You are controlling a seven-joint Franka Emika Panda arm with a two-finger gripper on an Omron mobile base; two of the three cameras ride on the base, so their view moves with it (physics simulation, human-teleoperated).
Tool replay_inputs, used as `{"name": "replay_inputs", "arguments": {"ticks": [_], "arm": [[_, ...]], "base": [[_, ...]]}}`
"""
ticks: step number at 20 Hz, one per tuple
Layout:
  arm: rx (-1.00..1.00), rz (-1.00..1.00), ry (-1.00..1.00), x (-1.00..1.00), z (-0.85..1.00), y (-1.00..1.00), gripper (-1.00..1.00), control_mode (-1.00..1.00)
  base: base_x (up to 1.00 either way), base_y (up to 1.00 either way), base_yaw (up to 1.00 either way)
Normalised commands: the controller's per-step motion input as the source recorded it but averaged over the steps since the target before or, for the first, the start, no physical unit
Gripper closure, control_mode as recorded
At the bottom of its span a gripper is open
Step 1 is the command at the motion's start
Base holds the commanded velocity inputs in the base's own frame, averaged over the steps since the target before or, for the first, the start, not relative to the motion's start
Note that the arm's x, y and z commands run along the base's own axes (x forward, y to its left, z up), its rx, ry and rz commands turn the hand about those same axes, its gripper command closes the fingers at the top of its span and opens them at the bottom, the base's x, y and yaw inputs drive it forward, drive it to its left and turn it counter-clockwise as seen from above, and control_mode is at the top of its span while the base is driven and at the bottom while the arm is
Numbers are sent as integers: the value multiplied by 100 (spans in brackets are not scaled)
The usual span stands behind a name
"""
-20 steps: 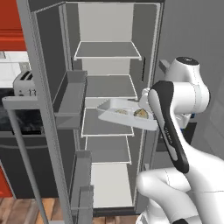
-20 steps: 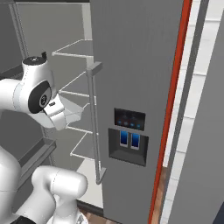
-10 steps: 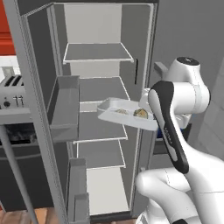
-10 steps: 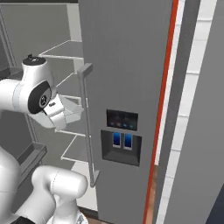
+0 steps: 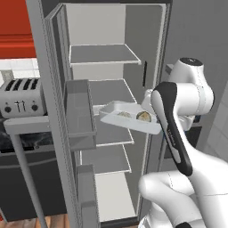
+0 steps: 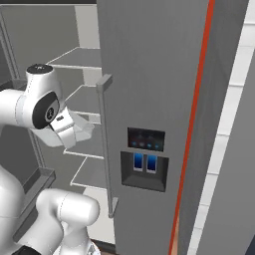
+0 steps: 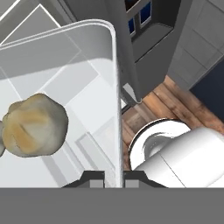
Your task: Place two dumplings into each of the tupperware containers and then place the containers in the fridge.
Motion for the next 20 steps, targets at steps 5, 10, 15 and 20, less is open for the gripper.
{"name": "replay_inputs", "arguments": {"ticks": [5,10,15,20], "arm": [[0,0,0,0,0,0,100,100],[0,0,0,0,0,0,100,100],[0,-3,-6,13,0,16,100,-100],[0,-4,-19,26,0,46,100,-100]], "base": [[25,3,-5],[29,3,-8],[11,7,-3],[0,0,0]]}}
